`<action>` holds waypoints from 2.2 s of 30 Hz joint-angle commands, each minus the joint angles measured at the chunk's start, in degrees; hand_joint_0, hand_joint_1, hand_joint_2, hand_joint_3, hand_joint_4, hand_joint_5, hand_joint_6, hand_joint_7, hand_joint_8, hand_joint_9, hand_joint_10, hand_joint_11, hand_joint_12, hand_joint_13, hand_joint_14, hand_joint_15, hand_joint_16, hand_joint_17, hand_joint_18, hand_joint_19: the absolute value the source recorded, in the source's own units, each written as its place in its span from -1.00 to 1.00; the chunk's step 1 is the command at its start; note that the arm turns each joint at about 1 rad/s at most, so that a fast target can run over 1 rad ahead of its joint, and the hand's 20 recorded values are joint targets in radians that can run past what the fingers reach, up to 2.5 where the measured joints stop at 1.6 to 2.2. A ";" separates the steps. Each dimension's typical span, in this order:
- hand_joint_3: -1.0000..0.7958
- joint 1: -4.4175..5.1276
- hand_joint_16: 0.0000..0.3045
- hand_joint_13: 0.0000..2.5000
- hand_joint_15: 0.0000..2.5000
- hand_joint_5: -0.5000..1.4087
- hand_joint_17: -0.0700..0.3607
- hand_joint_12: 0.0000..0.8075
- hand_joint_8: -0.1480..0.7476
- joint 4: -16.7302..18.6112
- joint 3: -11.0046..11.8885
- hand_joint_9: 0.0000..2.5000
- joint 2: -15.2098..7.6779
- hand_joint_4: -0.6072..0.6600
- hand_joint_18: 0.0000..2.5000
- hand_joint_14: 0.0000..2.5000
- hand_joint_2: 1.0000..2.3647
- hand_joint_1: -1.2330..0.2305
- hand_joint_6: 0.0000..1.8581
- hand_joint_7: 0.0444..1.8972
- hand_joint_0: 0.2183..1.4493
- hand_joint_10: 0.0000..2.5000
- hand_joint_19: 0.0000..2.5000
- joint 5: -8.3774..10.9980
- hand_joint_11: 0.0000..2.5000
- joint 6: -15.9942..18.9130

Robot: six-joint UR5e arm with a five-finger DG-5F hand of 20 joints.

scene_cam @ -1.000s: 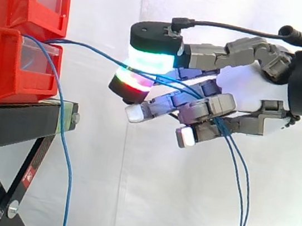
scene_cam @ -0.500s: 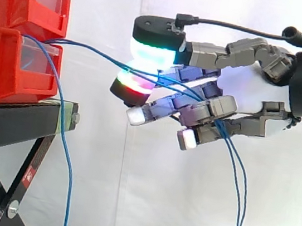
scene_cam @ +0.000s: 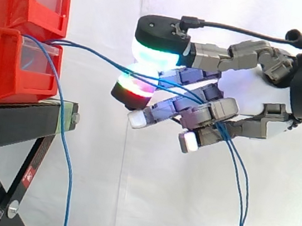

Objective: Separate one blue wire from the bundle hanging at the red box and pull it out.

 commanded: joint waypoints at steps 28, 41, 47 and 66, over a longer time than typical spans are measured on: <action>-0.30 0.09 -0.67 -0.36 0.18 -0.71 -0.15 -0.11 0.03 0.02 0.00 -0.41 -0.02 0.31 -0.34 0.28 -0.98 -0.47 -0.09 0.07 -0.35 -0.99 0.01 0.01 -0.16 0.04; -0.42 0.00 -0.65 -0.39 0.15 -0.71 -0.11 -0.08 0.06 -0.07 0.00 -0.42 0.07 0.31 -0.36 0.33 -1.00 -0.45 -0.10 0.08 -0.49 -0.99 0.01 0.01 -0.16 0.04; -0.42 0.00 -0.65 -0.39 0.12 -0.71 -0.12 -0.10 0.07 0.02 0.00 -0.42 -0.02 0.32 -0.36 0.34 -1.00 -0.40 -0.10 0.07 -0.49 -0.98 0.00 0.01 -0.17 0.04; -0.03 0.00 -0.67 -0.38 0.21 -0.70 -0.15 -0.12 0.02 -0.60 0.00 -0.41 -0.02 0.29 -0.38 0.23 -0.96 -0.45 -0.09 0.11 -0.32 -0.99 0.01 -0.08 -0.16 0.04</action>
